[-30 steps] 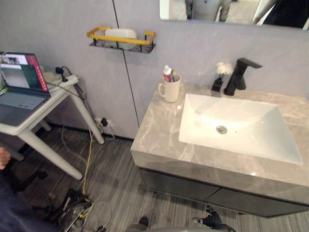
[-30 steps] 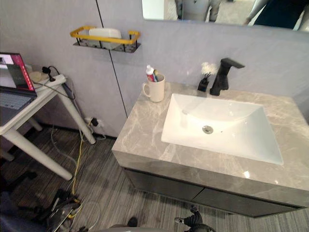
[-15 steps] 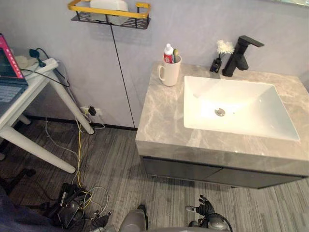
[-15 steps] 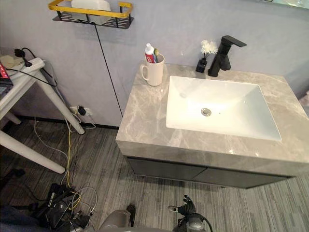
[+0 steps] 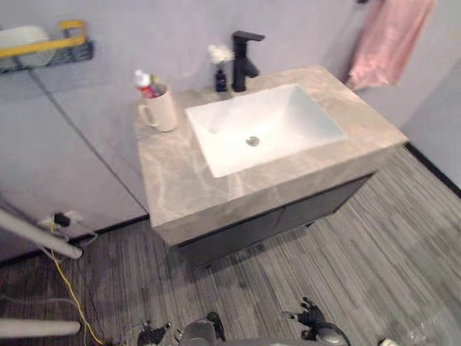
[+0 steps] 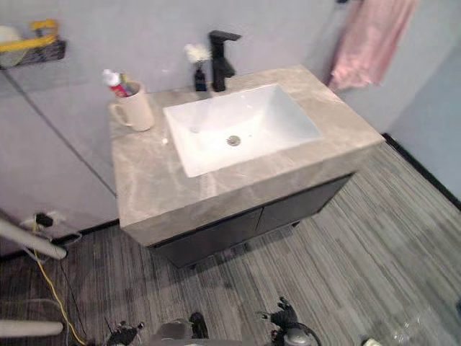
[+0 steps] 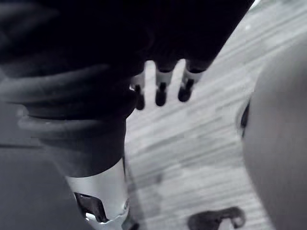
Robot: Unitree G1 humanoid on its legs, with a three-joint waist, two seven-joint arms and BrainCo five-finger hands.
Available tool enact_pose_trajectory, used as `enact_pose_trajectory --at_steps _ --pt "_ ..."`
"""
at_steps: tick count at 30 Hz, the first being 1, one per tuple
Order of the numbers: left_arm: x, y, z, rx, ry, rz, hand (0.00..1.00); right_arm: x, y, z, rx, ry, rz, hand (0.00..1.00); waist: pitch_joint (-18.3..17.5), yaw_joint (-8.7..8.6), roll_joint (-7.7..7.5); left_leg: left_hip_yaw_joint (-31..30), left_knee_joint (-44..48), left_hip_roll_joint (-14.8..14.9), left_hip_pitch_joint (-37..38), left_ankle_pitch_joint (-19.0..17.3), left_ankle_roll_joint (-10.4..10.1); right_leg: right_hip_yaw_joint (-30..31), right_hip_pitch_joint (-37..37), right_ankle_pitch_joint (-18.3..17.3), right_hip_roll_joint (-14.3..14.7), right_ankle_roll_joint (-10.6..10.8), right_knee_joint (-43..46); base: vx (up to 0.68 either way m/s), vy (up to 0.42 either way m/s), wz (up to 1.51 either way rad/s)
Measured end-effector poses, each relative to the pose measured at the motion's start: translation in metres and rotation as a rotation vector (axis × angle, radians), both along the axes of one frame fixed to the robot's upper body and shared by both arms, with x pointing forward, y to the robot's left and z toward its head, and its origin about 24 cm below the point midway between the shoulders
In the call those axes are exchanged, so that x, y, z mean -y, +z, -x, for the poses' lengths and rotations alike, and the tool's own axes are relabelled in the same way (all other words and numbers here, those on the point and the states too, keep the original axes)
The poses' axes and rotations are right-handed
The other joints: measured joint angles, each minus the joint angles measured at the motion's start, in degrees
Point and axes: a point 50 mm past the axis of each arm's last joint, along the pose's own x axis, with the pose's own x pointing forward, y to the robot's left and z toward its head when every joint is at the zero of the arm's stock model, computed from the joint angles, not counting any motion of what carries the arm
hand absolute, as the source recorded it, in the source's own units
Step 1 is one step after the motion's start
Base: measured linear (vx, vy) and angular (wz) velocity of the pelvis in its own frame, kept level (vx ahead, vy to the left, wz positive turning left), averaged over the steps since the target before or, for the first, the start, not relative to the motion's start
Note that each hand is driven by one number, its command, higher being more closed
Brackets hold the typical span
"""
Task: Organize washtable
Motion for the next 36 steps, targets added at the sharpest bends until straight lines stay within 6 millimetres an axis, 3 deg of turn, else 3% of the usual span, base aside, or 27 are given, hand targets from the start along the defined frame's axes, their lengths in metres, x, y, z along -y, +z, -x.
enact_pose_trajectory --at_steps 1,3,5,6,8,10,12,14,15,16,17,20,21,22,24,25,26,27,28,29,30,31,32,33,34,35,36 --pt "0.001 0.0 0.001 -0.004 -0.003 0.002 0.0 0.003 0.0 -0.002 -0.004 0.018 0.015 0.0 0.05 0.13 0.18 1.59 -1.29 0.03 0.2 1.15 0.29 -0.56 -0.03 -0.67 -0.24 -0.02 -0.28 -0.1 0.014 -0.85" --pt "-0.006 0.001 -0.003 -0.002 -0.036 -0.019 0.0 0.001 0.001 -0.009 -0.002 0.091 0.035 0.0 0.47 -0.46 -1.17 6.9 -1.33 0.7 0.2 2.11 0.44 -1.62 -1.36 -3.39 -1.51 0.68 2.83 -0.05 -0.116 -1.15" --pt "-0.007 0.002 -0.003 -0.004 -0.044 -0.024 0.0 -0.01 0.004 -0.02 0.023 0.176 0.037 0.0 0.44 0.21 -1.93 11.72 -1.1 2.32 0.28 2.74 -0.57 1.03 -2.41 -1.53 1.25 2.62 -4.8 -0.06 -0.174 -1.59" --pt "-0.008 0.001 -0.002 -0.014 -0.07 -0.03 0.0 -0.016 0.006 -0.026 0.051 0.217 0.035 0.0 0.46 -0.38 -1.95 14.17 -1.11 3.24 0.3 3.04 -1.02 3.67 -1.39 -0.27 3.75 3.96 -11.11 -0.08 -0.196 -1.09" --pt "-0.006 0.0 0.0 -0.037 -0.096 -0.025 0.0 -0.016 0.004 -0.02 0.035 0.228 0.035 0.0 0.77 -1.08 -1.29 15.39 -0.7 4.87 1.34 3.71 -2.02 5.67 -0.24 2.19 5.82 2.77 -14.95 -0.08 -0.16 -0.85" --pt "-0.008 0.0 0.001 -0.043 -0.094 -0.029 0.0 -0.017 0.0 -0.006 0.002 0.22 0.023 0.0 1.34 -1.31 -1.78 16.94 1.91 7.35 3.46 3.65 -2.46 8.9 1.19 2.86 7.36 1.96 -16.81 -0.07 -0.131 -0.9" --pt "-0.009 -0.001 0.004 -0.048 -0.076 -0.027 0.0 -0.015 0.001 -0.008 0.011 0.218 0.023 0.0 2.37 -1.28 -1.98 14.9 7.7 10.78 3.68 3.05 -2.97 13.81 1.18 3.13 9.18 1.49 -16.57 -0.12 -0.201 -1.35" --pt "-0.007 -0.001 0.007 -0.042 -0.046 -0.023 0.0 -0.015 0.002 -0.01 0.028 0.22 0.02 0.0 4.27 -0.81 -1.85 2.96 16.49 12.96 1.63 2.72 -3.0 20.35 0.96 2.94 10.78 0.08 -14.98 -0.13 -0.139 -1.62" --pt "-0.008 -0.001 0.006 -0.038 -0.041 -0.022 0.0 -0.011 0.003 -0.013 0.035 0.223 0.03 0.0 4.71 -0.43 -1.78 -6.94 17.71 10.83 0.31 -1.48 -5.06 23.99 0.4 2.81 11.05 -0.43 -13.82 -0.1 0.106 -1.87" --pt "-0.005 -0.001 0.007 -0.038 -0.025 -0.014 0.0 -0.003 0.005 -0.018 0.035 0.23 0.05 0.0 5.15 -0.21 -0.86 -19.03 17.73 5.9 0.24 -5.52 -7.6 29.59 -1.53 1.9 12.08 -1.8 -11.79 -0.13 0.179 -2.47" --pt "-0.004 -0.002 0.009 -0.042 -0.022 -0.008 0.0 0.0 0.007 -0.023 0.047 0.235 0.061 0.0 5.55 -0.31 -0.32 -27.63 17.8 1.96 -0.24 -7.38 -7.83 35.41 -3.69 1.78 13.59 -2.01 -10.08 -0.12 0.181 -2.38" --pt "-0.002 -0.003 0.017 -0.064 -0.013 0.001 0.0 0.005 0.007 -0.02 0.041 0.224 0.066 0.0 5.83 -0.27 0.38 -40.53 17.29 -3.45 -1.63 -7.9 -7.87 47.66 -7.95 1.85 17.93 -2.17 -7.61 -0.14 0.191 -2.65" --pt "-0.002 -0.003 0.019 -0.069 -0.011 0.002 0.0 0.005 0.007 -0.021 0.045 0.224 0.066 0.0 5.8 -0.28 0.47 -45.99 17.62 -4.71 -1.19 -10.84 -7.51 53.12 -9.77 1.83 19.89 -2.14 -6.67 -0.13 0.287 -2.55" --pt "-0.001 -0.004 0.02 -0.07 -0.004 0.005 0.0 0.004 0.007 -0.021 0.048 0.218 0.064 0.0 5.5 -0.38 0.7 -46.41 18.1 -5.35 -0.56 -12.62 -6.63 56.19 -10.48 1.81 20.57 -2.07 -6.64 -0.12 0.399 -2.73" --pt "-0.007 -0.002 0.017 -0.053 0.021 -0.012 0.0 0.005 0.008 -0.022 0.056 0.197 0.059 0.0 5.73 -0.4 -0.54 -45.91 18.61 -8.52 0.57 -15.11 -3.2 64.25 -12.37 2.49 21.76 -0.85 -6.98 0.0 0.287 -2.36" --pt "-0.01 0.0 0.014 -0.037 0.027 -0.02 0.0 0.004 0.008 -0.021 0.06 0.181 0.052 0.0 5.71 -0.64 -0.95 -42.75 20.22 -8.54 0.28 -15.42 -2.66 64.42 -13.22 4.1 22.19 -0.19 -4.93 0.02 0.278 -2.25" --pt "-0.009 0.0 0.009 -0.026 0.028 -0.016 0.0 0.003 0.007 -0.015 0.062 0.15 0.039 0.0 5.45 -0.91 -1.2 -37.92 23.01 -8.63 -0.11 -16.74 -1.37 66.4 -13.82 5.83 21.99 3.46 -5.87 -0.01 0.356 -2.32" --pt "-0.007 0.002 0.003 -0.005 0.024 -0.016 0.0 0.005 0.008 -0.015 0.075 0.102 0.03 0.0 5.51 -0.95 -0.81 -34.2 24.98 -7.64 -1.0 -17.65 -0.55 69.61 -14.17 6.58 22.73 4.45 -6.62 -0.03 0.283 -2.03" --pt "-0.008 0.003 0.0 0.008 0.02 -0.021 0.0 0.003 0.009 -0.017 0.085 0.077 0.017 0.0 5.34 -1.22 -1.07 -31.54 25.19 -7.24 -1.52 -17.93 -0.09 70.79 -15.02 7.62 23.0 4.88 -7.06 -0.07 0.266 -2.1" --pt "-0.008 0.005 -0.008 0.032 0.005 -0.027 0.0 0.0 0.009 -0.017 0.09 0.042 -0.002 0.0 5.05 -1.99 -1.62 -27.17 25.35 -6.46 -2.35 -18.53 1.02 71.98 -16.49 10.62 23.67 3.92 -8.42 -0.09 0.224 -2.18" --pt "-0.007 0.007 -0.013 0.046 -0.021 -0.038 0.0 -0.003 0.01 -0.019 0.103 0.01 -0.025 0.0 5.5 -2.11 -0.69 -22.01 25.28 -4.26 -3.25 -18.82 2.33 72.47 -17.67 14.18 24.21 1.09 -11.18 -0.11 0.216 -2.33" --pt "-0.007 0.007 -0.015 0.051 -0.027 -0.04 0.0 -0.006 0.011 -0.024 0.117 0.003 -0.034 0.0 5.63 -1.97 -0.46 -18.92 25.23 -2.89 -3.58 -18.85 2.82 71.51 -18.49 14.77 24.62 -0.33 -11.47 -0.11 0.185 -2.5" --pt "-0.007 0.008 -0.016 0.056 -0.03 -0.042 0.0 -0.005 0.012 -0.026 0.12 -0.02 -0.042 0.0 5.67 -1.95 -0.38 -12.83 25.15 -0.59 -3.75 -18.95 3.77 63.28 -21.45 12.91 25.4 -0.94 -6.27 -0.11 0.186 -2.48" --pt "-0.007 0.008 -0.017 0.058 -0.032 -0.043 0.0 -0.004 0.012 -0.025 0.122 -0.046 -0.047 0.0 5.57 -1.87 -0.26 -7.76 24.27 0.78 -3.52 -18.77 4.1 50.69 -23.55 10.79 23.47 -2.22 -2.33 -0.13 0.237 -2.6" --pt "-0.007 0.008 -0.017 0.058 -0.032 -0.042 0.0 -0.003 0.012 -0.025 0.124 -0.062 -0.048 0.0 5.55 -1.85 -0.18 -4.08 22.81 1.46 -2.84 -18.53 4.5 40.11 -23.81 8.13 20.9 -3.47 0.12 -0.11 0.204 -2.0" --pt "-0.007 0.008 -0.018 0.057 -0.033 -0.041 0.0 -0.001 0.012 -0.024 0.126 -0.075 -0.047 0.0 5.54 -1.94 -0.14 -1.97 21.63 1.56 -2.26 -18.27 4.84 33.87 -23.49 6.16 18.94 -3.54 1.8 -0.14 0.207 -2.23" --pt "-0.006 0.006 -0.018 0.045 -0.036 -0.034 0.0 0.002 0.012 -0.02 0.124 -0.103 -0.048 0.0 5.55 -1.94 -0.28 3.87 18.54 1.42 0.09 -17.59 5.57 21.03 -20.4 1.88 13.42 -3.9 5.94 -0.1 0.123 -1.72"
